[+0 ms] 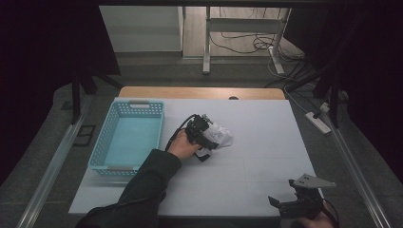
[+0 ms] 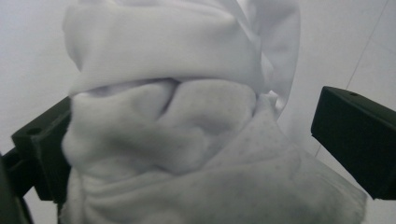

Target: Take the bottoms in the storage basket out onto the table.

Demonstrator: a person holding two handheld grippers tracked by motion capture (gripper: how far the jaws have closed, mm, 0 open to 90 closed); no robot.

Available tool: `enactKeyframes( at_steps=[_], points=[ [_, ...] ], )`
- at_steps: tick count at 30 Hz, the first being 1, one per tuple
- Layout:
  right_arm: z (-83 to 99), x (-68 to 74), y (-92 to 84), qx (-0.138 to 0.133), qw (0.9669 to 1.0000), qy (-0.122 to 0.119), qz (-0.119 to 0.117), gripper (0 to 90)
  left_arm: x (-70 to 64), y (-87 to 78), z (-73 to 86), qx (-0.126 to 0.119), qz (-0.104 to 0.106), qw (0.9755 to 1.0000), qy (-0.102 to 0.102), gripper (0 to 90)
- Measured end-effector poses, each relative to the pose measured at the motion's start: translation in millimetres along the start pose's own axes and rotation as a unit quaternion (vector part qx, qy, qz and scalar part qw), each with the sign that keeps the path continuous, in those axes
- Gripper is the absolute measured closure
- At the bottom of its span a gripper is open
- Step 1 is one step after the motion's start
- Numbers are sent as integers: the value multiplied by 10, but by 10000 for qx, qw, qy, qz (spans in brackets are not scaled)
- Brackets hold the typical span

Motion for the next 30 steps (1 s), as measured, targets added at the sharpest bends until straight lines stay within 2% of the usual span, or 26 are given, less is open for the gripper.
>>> enactKeyframes(
  at_steps=[7, 14, 30],
  points=[
    [-1, 9, 3, 2, 10000, -33, -10, 0, 4, -79, -5, -180, -36, 9998, 56, 0],
    [-1, 7, -2, -5, 10000, -36, 3, 0, -13, -114, -21, -210, -97, 9997, 83, 0],
    [-2, 11, 1, -1, 10000, -45, 2, 0, -75, -192, -49, -427, 53, 9990, 96, 0]
  ],
)
Point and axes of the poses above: each handheld gripper's, and its own axes: y roughly forward along the jaws, z roughly out of its underside, x roughly to its left, the point moved 2 cm from there along y, roughly forward along the jaws, and after that the axes turned 5 degrees about z, right-handed, at the moved point
